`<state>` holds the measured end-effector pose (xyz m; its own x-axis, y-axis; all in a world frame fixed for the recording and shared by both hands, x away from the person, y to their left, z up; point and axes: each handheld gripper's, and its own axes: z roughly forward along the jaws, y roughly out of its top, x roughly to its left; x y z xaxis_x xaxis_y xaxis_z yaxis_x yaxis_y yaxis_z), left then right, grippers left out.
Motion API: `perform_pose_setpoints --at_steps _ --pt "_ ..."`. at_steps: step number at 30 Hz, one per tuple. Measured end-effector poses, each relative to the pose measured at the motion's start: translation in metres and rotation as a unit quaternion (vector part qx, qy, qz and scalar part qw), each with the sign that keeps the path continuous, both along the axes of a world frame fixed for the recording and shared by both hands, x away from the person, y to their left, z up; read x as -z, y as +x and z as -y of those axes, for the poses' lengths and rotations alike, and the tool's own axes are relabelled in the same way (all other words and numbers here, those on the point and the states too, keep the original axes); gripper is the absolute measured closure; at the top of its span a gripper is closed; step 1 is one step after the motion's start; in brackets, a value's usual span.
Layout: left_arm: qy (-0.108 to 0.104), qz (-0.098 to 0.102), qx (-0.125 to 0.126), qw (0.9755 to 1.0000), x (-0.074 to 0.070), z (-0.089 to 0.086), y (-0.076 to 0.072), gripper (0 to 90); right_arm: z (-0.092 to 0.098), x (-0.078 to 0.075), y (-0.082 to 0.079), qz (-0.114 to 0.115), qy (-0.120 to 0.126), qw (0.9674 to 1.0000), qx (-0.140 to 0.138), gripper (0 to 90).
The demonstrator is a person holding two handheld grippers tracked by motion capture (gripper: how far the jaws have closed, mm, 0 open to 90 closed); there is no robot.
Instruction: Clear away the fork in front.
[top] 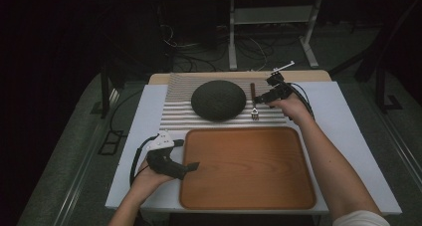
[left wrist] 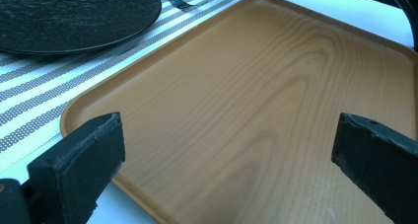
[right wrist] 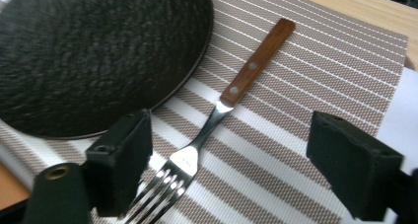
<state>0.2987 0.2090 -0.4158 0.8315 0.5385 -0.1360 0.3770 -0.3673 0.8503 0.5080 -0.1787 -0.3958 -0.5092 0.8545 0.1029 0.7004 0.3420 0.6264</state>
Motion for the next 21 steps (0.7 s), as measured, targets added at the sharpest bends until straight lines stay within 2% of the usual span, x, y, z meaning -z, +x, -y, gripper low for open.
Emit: perform_pose_setpoints --at_steps 1,2,3,7,13,14,15,16,21 --pt "-0.001 0.0 0.0 1.0 0.0 0.0 0.0 0.0 -0.001 0.0 0.003 -0.003 0.0 1.0 0.001 22.9" --pt "-0.001 0.001 0.0 1.0 0.0 0.0 0.0 0.0 -0.003 0.002 0.009 -0.017 0.006 0.9998 0.003 30.0" --pt "-0.001 0.001 0.0 1.0 0.0 0.0 0.0 0.0 -0.003 0.002 0.009 -0.017 0.006 0.9998 0.003 30.0" --pt "-0.002 0.0 -0.001 1.0 0.0 -0.001 0.0 0.0 -0.009 0.006 0.022 -0.053 0.002 0.9985 0.008 40.2" --pt "-0.003 0.0 0.0 1.0 0.0 -0.001 0.001 0.0 -0.02 0.009 0.037 -0.089 -0.02 0.9955 0.023 49.7" --pt "-0.003 0.0 0.0 1.0 0.0 -0.001 0.001 0.0 -0.024 0.01 0.042 -0.097 -0.03 0.9945 0.026 51.3" --pt "-0.003 0.0 0.0 1.0 0.0 -0.001 0.001 0.0 -0.024 0.01 0.042 -0.097 -0.03 0.9945 0.026 51.8" --pt "-0.003 -0.001 0.0 1.0 0.0 -0.001 0.001 0.0 -0.027 0.012 0.046 -0.108 -0.038 0.9929 0.031 53.0" --pt "-0.001 0.0 0.001 1.0 0.0 0.0 0.001 0.0 -0.032 0.016 0.054 -0.118 -0.043 0.9914 0.036 55.6"
